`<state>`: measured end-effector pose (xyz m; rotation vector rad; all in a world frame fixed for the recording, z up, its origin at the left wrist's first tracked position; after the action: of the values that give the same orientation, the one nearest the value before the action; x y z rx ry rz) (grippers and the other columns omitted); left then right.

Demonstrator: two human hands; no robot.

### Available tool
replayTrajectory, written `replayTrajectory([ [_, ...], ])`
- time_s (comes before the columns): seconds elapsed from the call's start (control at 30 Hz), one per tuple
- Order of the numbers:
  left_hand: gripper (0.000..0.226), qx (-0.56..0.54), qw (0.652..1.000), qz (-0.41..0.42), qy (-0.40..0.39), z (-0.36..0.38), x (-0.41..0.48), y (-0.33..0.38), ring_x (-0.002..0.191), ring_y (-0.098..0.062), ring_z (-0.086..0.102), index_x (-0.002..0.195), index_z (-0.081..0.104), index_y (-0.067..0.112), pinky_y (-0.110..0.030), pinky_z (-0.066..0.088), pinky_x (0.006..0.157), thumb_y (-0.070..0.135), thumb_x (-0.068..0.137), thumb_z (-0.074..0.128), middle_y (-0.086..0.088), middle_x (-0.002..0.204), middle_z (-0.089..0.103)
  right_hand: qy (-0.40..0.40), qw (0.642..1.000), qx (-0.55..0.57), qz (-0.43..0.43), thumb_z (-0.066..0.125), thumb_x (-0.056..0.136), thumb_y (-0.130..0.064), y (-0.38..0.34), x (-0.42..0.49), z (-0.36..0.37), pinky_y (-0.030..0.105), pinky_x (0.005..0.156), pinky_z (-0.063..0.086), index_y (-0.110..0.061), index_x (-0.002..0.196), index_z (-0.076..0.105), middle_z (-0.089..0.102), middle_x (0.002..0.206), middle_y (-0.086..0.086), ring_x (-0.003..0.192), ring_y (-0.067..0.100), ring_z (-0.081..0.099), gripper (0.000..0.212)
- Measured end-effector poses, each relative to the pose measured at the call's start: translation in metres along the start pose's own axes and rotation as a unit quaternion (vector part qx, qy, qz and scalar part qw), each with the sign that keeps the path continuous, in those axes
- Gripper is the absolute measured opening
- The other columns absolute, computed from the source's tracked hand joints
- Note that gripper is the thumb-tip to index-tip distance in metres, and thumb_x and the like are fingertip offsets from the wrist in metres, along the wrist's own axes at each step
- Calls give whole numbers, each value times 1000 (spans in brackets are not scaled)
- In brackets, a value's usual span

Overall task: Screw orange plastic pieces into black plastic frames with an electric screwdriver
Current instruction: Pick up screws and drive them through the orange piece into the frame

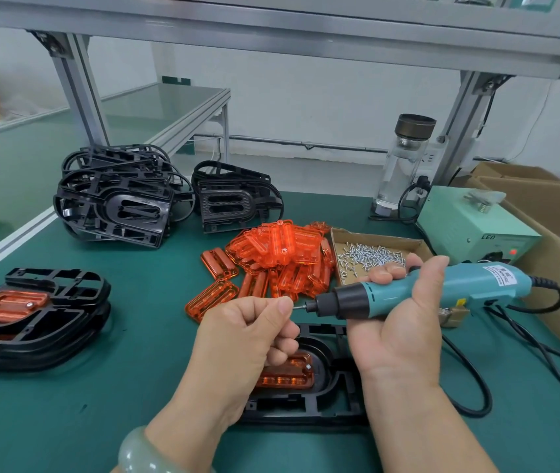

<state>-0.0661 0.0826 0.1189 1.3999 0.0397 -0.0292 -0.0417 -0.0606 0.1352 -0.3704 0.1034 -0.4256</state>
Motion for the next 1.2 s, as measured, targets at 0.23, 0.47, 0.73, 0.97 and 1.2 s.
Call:
replayTrajectory([
  [0.23,29,47,998,31,22,-2,-1,-1,47,-8,58,56,70,22,-15,44,43,50,62,64,-4,57,67,-2,1000,-15,-3,64,78,-47,1,0,-1,18,56,48,-25,91,52,50,65,-11,52,5,49,29],
  [0.47,37,21,999,18,-15,-2,-1,0,57,-12,63,68,75,24,-17,47,48,58,57,65,-5,69,72,3,1000,1,0,65,77,-45,-1,1,0,17,54,47,-24,85,51,48,64,-10,52,5,48,27],
  [0.73,9,47,998,26,-13,-10,3,-2,61,-12,66,72,75,26,-16,46,49,26,79,69,-5,72,72,17,1000,4,-3,67,73,-44,-3,2,0,17,55,49,-23,85,52,49,63,-10,50,6,50,28],
  [0.97,14,99,994,39,-9,-12,4,-1,58,-8,66,72,74,28,-12,41,45,20,82,67,-1,70,72,15,1000,-2,0,65,78,-44,-1,1,0,17,55,48,-24,86,51,48,63,-10,52,5,49,26],
  [1.2,17,271,958,92,24,-38,8,10,67,7,61,84,70,33,0,40,60,19,77,75,23,78,69,10,999,-31,-11,69,71,-43,-6,1,-1,18,55,47,-24,86,54,51,62,-10,51,5,50,29],
])
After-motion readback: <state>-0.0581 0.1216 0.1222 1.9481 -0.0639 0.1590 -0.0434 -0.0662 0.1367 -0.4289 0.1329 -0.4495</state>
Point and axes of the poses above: each hand's wrist, its own x-axis towards the middle knuckle, its own z-axis out of the palm, y = z × x, the point moved 1 cm from there along x, towards the middle knuckle
